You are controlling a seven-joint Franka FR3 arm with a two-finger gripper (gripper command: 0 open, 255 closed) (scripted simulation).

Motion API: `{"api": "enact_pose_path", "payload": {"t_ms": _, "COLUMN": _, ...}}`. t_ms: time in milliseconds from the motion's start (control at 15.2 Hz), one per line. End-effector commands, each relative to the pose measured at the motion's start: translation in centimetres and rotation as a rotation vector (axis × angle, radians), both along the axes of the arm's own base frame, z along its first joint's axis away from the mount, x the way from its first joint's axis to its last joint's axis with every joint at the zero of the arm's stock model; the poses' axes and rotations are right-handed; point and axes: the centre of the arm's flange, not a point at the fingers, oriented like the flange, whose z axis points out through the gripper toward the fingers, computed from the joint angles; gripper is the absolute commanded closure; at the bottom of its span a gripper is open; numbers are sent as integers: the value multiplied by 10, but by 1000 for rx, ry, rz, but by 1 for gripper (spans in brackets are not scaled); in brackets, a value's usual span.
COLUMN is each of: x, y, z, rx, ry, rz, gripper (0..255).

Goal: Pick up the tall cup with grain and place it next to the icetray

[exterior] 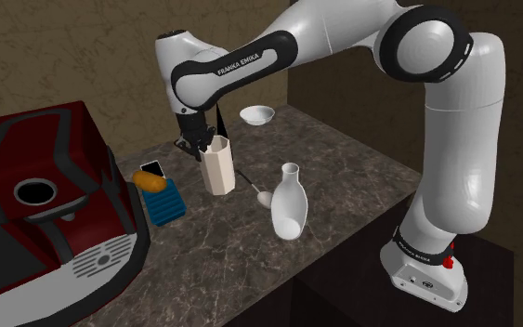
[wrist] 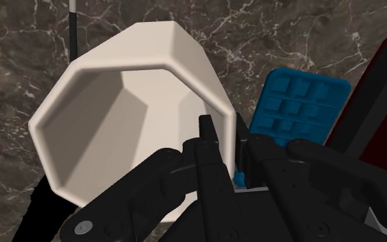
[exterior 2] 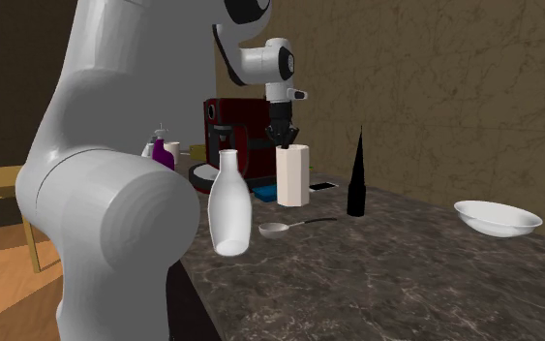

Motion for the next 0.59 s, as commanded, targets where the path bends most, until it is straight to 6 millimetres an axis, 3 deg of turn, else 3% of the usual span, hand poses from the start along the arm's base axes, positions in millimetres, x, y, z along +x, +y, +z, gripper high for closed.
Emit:
{"api": "enact_pose_path", "payload": {"t_ms": 0, "x": 0, "y": 0, "z": -11, "rx": 0, "ry": -1, "rz": 0, "gripper": 255}}
{"api": "enact_pose_path", "payload": {"t_ms": 330, "x": 0, "y": 0, "z": -40, "rx": 0, "ry": -1, "rz": 0, "gripper": 255}}
{"api": "enact_pose_path", "payload": {"t_ms": 528, "x": 0, "y": 0, "z": -40, "rx": 0, "ry": -1, "rz": 0, "gripper": 255}}
